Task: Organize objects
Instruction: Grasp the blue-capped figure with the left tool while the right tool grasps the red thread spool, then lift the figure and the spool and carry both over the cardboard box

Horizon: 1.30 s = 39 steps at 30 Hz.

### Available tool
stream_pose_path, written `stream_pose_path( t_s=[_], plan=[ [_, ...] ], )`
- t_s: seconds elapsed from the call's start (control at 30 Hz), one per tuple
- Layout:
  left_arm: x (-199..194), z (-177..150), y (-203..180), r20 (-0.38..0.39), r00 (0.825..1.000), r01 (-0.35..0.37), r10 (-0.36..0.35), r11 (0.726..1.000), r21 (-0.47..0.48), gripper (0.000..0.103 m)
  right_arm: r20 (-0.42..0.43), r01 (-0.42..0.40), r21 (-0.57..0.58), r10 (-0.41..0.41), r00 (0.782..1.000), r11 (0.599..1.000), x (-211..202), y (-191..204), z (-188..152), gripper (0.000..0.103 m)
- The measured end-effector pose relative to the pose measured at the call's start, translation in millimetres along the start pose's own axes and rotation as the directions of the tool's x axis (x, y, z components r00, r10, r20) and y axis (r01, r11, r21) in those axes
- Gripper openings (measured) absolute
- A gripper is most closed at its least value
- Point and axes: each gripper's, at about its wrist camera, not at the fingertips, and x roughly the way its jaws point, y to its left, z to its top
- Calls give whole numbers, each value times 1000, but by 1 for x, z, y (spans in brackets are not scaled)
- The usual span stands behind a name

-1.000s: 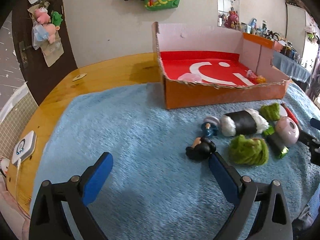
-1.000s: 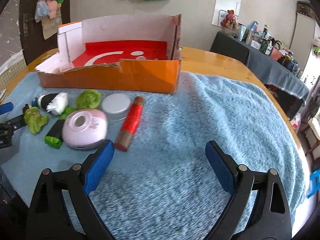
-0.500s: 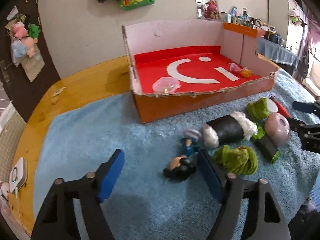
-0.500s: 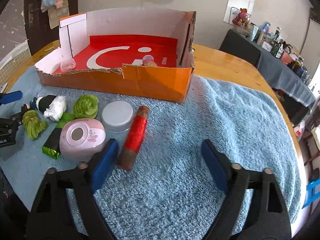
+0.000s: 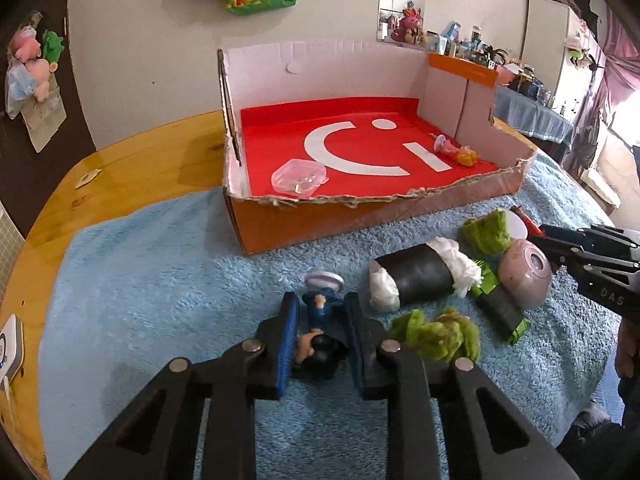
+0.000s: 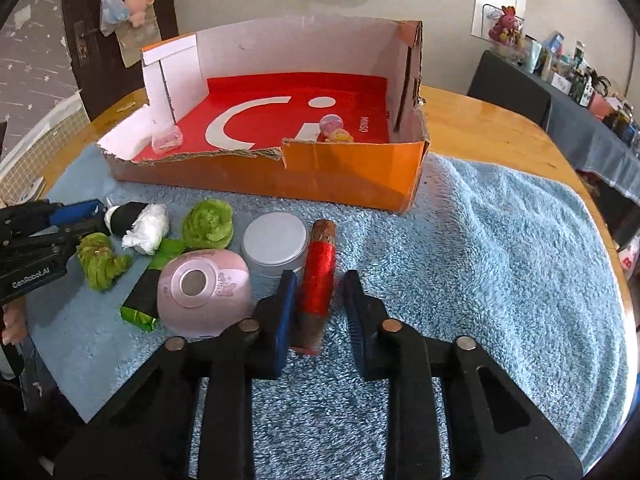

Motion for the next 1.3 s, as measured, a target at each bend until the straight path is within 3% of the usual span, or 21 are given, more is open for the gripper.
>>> stream_pose_path(
  t_s=[0.13, 0.93, 1.3],
  plan=[
    [-2, -1, 3, 9, 1000, 8, -8, 1000, -29, 24, 18, -5, 20, 5, 1000, 1000, -3, -4, 0, 14],
    [-36, 6, 9, 90, 996, 19, -12, 997, -72, 24, 122, -14, -8, 15, 992, 1000, -41, 3, 17, 14],
    [-46, 11, 13, 111, 994, 13, -4, 997, -81, 24, 126, -19, -7, 19, 992, 1000, -42, 4, 20, 14]
  ],
)
